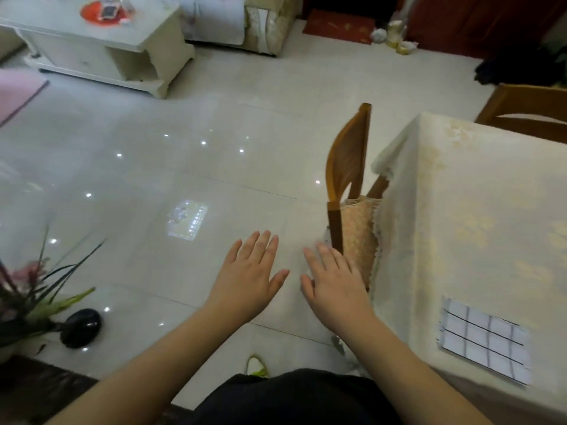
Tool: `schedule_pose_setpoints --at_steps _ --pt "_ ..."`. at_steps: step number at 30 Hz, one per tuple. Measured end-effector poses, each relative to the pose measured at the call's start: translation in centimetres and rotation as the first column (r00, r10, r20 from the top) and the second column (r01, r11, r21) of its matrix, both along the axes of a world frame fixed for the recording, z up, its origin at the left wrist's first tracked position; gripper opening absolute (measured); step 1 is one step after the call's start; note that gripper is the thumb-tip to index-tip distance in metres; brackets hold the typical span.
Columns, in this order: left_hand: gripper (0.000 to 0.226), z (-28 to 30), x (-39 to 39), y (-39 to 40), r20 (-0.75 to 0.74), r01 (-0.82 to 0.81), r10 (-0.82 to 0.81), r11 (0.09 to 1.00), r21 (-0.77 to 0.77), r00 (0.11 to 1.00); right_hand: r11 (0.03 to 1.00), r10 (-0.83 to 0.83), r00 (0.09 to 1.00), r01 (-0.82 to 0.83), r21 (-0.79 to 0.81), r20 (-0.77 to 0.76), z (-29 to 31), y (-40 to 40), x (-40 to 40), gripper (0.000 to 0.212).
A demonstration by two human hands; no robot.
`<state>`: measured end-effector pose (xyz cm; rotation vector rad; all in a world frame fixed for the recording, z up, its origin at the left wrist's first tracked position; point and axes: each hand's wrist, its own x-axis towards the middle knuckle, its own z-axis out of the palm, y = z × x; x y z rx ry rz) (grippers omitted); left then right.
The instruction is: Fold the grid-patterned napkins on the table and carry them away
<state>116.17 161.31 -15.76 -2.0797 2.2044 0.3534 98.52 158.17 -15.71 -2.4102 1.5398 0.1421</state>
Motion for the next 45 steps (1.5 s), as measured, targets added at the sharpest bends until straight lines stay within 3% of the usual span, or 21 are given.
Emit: schedule_pose_setpoints --at_steps 3,7,11,21,27,33,40,45 --pt "0.088 0.0 3.2 0.2 0.026 -0.073 0.074 0.997 -0.006 0.997 0.999 0.042 0.999 -0.042 -0.005 0.018 1.0 -0.9 2.9 0.059" --pt "0.102 0.5 5.1 -0.7 0.013 -0.114 0.115 0.993 -0.017 0.993 0.999 0.039 0.999 -0.039 -0.010 0.029 1.1 -2.4 5.1 0.061" --pt "0.100 0.4 5.5 -2.8 0.000 -0.135 0.135 0.991 -0.008 0.991 0.998 0.047 0.998 -0.045 -0.054 0.032 1.0 -4.7 5.9 0.070" --pt "0.095 0.6 7.4 -13.5 0.042 -0.108 0.109 0.994 -0.009 0.993 0.999 0.037 0.999 -0.037 -0.019 0.035 -0.4 -15.4 7.7 0.080" --pt "0.079 1.6 8.2 -19.1 0.018 -0.115 0.117 0.991 -0.070 0.993 0.996 0.045 0.999 -0.045 -0.071 -0.002 -0.5 -21.2 8.9 0.073" --pt "0.090 0.7 9.7 -23.5 -0.021 -0.076 0.075 0.995 -0.060 0.997 0.986 -0.036 0.999 0.031 -0.163 -0.027 -1.6 -25.4 10.7 0.058" --pt "0.072 -1.5 14.7 -30.9 -0.011 -0.014 0.013 0.995 -0.098 1.000 0.989 -0.105 0.991 0.095 -0.112 -0.085 -2.7 -30.8 15.4 0.062" --pt "0.075 -1.9 21.1 -36.9 -0.078 0.020 -0.029 0.993 -0.112 0.997 0.983 -0.142 0.981 0.124 -0.134 -0.133 -2.1 -36.4 21.5 0.063"
